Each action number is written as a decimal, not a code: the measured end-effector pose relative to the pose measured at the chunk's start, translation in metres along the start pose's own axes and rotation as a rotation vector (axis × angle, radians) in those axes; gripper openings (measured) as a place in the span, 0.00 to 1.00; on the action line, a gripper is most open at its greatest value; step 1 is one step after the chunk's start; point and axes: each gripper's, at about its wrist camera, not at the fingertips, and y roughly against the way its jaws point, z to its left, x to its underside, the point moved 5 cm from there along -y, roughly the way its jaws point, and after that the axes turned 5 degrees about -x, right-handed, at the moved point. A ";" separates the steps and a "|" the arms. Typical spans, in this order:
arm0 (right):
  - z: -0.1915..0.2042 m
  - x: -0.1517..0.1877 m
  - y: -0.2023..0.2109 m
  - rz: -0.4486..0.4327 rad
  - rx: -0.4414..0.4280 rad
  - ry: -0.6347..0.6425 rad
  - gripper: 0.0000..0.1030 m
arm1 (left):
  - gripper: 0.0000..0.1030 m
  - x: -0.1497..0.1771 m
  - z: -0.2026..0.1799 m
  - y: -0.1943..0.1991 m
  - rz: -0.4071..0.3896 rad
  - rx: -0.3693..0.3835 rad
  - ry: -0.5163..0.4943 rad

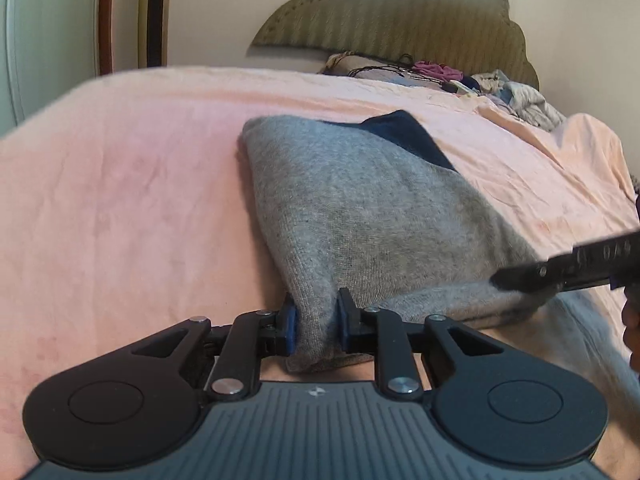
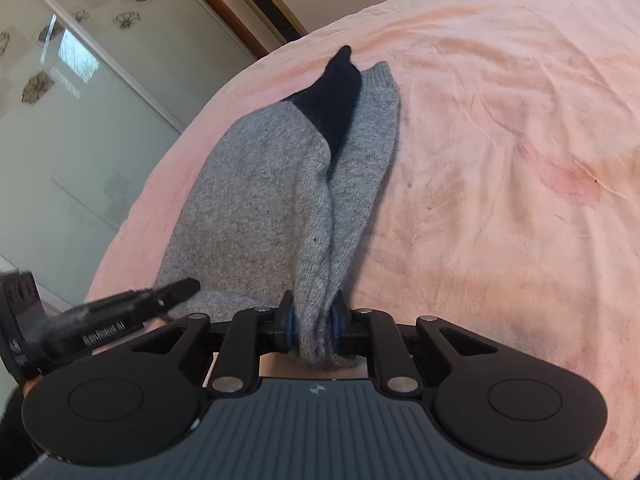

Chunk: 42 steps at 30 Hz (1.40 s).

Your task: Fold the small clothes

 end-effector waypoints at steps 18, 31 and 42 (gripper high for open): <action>0.039 -0.010 -0.016 -0.069 0.009 0.121 0.76 | 0.26 0.003 -0.026 0.008 -0.050 0.024 -0.081; -0.006 -0.005 0.022 -0.063 -0.029 -0.147 0.89 | 0.91 0.001 0.029 -0.003 0.083 0.163 0.322; 0.012 0.000 0.012 0.019 -0.139 -0.089 0.21 | 0.11 -0.004 0.018 0.024 0.064 0.182 0.192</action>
